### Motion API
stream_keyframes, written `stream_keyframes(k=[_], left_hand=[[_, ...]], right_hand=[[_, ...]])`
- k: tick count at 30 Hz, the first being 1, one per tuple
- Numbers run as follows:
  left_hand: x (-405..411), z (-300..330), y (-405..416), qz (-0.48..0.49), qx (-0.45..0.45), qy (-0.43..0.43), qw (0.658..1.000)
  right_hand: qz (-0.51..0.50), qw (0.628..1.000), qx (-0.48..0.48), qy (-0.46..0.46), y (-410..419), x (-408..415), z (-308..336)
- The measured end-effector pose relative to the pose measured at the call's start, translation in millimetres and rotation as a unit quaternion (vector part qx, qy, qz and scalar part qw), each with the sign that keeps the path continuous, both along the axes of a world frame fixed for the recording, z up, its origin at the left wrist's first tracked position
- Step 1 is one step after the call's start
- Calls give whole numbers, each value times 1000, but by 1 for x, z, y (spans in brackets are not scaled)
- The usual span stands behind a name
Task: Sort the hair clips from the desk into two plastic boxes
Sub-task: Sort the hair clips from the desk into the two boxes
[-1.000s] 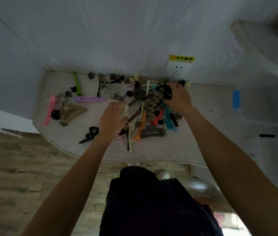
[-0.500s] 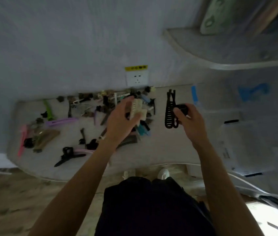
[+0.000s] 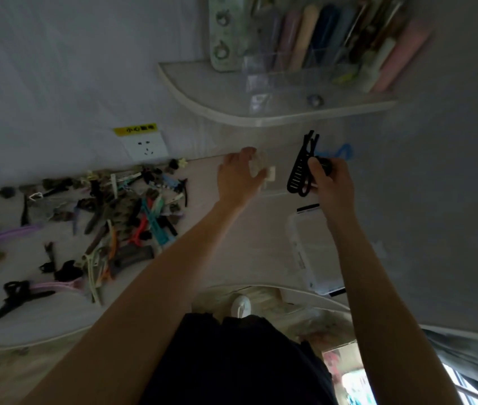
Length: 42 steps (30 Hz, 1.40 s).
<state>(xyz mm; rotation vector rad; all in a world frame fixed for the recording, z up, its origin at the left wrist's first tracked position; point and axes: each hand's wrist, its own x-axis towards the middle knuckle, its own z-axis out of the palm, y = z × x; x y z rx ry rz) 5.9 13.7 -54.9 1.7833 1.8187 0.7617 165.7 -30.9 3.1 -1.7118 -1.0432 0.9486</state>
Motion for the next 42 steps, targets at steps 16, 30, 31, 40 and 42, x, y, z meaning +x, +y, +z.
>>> stream_keyframes(k=[16, 30, 31, 40, 42], left_hand=[[-17, -18, -54, -33, -35, -103, 993], [-243, -46, -129, 253, -59, 12, 966], [-255, -47, -128, 254, -89, 11, 963], [-281, -47, -87, 60, -159, 152, 974], [-279, -45, -88, 63, -136, 161, 976]], right_hand=[[194, 912, -93, -350, 28, -39, -29], [506, 810, 16, -295, -33, -216, -76], [525, 792, 14, -312, -35, -226, -82], [594, 687, 125, -400, -69, -261, -105], [570, 712, 114, -393, -69, -265, -105]])
